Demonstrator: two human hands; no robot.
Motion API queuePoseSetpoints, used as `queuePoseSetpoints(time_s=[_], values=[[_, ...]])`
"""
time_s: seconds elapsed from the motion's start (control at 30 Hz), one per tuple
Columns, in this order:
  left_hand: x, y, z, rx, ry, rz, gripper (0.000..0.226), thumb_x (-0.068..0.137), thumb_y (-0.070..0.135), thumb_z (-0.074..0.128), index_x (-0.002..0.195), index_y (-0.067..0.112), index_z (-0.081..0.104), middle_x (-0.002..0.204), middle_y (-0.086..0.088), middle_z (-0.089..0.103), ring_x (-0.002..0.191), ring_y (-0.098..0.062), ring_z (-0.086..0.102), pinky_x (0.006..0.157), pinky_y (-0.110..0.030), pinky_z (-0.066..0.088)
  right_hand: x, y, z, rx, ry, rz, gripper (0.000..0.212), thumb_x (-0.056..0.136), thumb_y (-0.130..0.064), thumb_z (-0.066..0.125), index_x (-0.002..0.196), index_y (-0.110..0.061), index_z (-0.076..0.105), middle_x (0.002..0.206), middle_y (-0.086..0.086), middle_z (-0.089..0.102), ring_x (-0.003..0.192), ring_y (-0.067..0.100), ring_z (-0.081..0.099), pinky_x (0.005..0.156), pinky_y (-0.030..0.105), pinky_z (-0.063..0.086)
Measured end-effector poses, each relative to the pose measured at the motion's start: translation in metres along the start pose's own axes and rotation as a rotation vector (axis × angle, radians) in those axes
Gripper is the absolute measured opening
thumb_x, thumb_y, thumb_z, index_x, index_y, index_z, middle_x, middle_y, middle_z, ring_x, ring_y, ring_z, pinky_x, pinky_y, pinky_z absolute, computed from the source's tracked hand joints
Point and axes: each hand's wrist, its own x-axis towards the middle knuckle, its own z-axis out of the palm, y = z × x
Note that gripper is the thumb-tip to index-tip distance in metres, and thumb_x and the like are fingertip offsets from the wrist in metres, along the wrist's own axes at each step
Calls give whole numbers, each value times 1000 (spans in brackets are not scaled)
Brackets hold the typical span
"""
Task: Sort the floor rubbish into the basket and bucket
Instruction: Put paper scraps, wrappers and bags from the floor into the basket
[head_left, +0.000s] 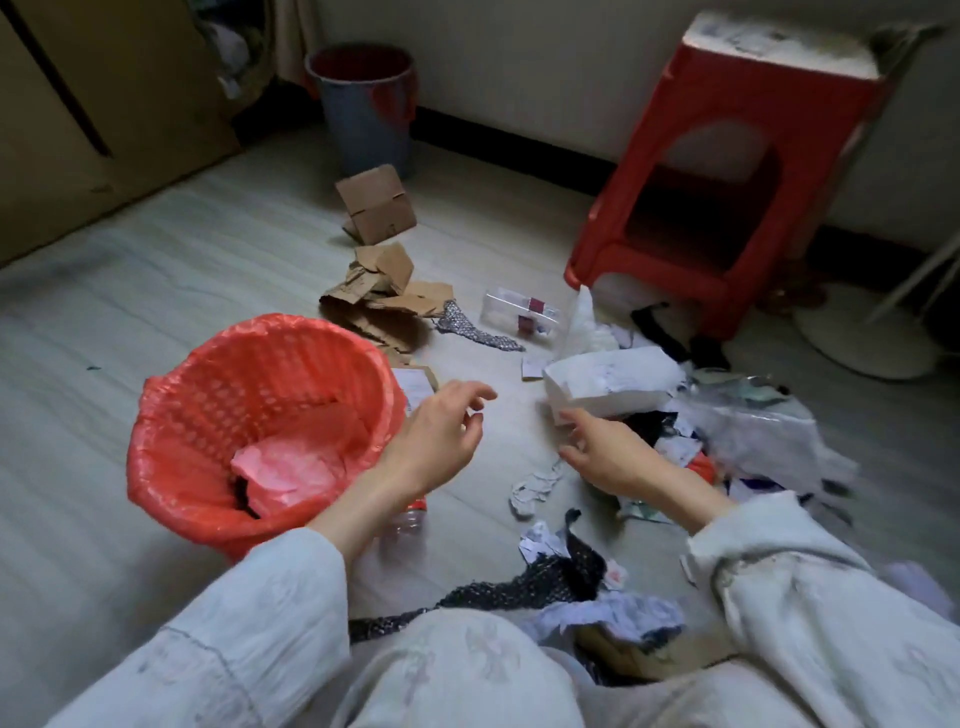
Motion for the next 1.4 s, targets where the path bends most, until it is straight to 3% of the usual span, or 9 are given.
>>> queuePoseSetpoints(time_s=[0.23, 0.5, 0.67, 0.77, 1.0, 1.07, 1.17, 1.3, 1.4], values=[[-21, -17, 90, 62, -397, -144, 30, 91, 15, 49, 121, 19, 53, 118, -2, 55, 103, -16, 54, 93, -29, 42, 3, 63, 53, 23, -97, 128, 53, 91, -18, 47, 142, -14, 32, 134, 16, 51, 120, 30, 50, 98, 37, 43], [-59, -81, 179, 331, -680, -280, 40, 89, 29, 53, 128, 22, 45, 124, -5, 48, 113, -27, 49, 88, -36, 40, 65, 94, 137, -49, -146, 18, 55, 92, -17, 46, 144, -15, 28, 144, 11, 35, 132, 27, 34, 105, 40, 37], [-59, -100, 202, 380, -687, -234, 56, 73, 47, 67, 117, 20, 48, 116, -5, 44, 108, -27, 45, 83, -39, 39, 119, 98, 156, -274, -107, -143, 79, 90, -39, 53, 149, -16, 6, 158, 11, 1, 145, 30, 0, 117, 44, 14], [-67, -100, 207, 486, -721, -129, 57, 47, 49, 81, 90, 21, 57, 94, -4, 54, 85, -26, 56, 62, -34, 44, 131, 99, 171, -355, -266, -138, 102, 77, -59, 62, 149, -26, -4, 157, 4, -16, 144, 29, -14, 114, 56, 10], [-79, -108, 210, 521, -649, -186, 49, 28, 42, 89, 61, 24, 58, 70, 4, 55, 63, -18, 58, 49, -28, 42, 118, 99, 195, -382, -241, -96, 100, 76, -49, 67, 148, -28, 1, 157, 4, -14, 144, 32, -7, 110, 53, 21], [-78, -108, 206, 509, -621, -249, 44, 38, 40, 89, 65, 23, 58, 72, 3, 57, 68, -19, 58, 54, -30, 44, 117, 99, 194, -376, -201, -104, 89, 78, -42, 66, 146, -28, 10, 157, 6, -3, 142, 33, 6, 103, 49, 31], [-79, -110, 199, 407, -596, -388, 20, 81, 27, 65, 96, 17, 56, 101, -3, 58, 102, -25, 52, 81, -34, 38, 113, 102, 194, -365, -123, -115, 65, 85, -28, 61, 140, -27, 26, 145, 11, 24, 122, 35, 32, 87, 44, 45], [-84, -116, 188, 303, -503, -552, 14, 89, 19, 53, 102, 15, 49, 108, -4, 54, 104, -27, 50, 74, -36, 40, 102, 116, 191, -322, -105, -139, 50, 88, -11, 52, 135, -23, 40, 135, 13, 37, 115, 34, 40, 78, 40, 47], [-81, -120, 181, 267, -417, -620, 16, 89, 12, 48, 105, 14, 48, 110, -7, 53, 101, -31, 54, 73, -41, 45, 95, 126, 184, -296, -112, -102, 46, 92, -26, 51, 136, -27, 37, 144, 9, 29, 126, 30, 33, 90, 42, 46]])
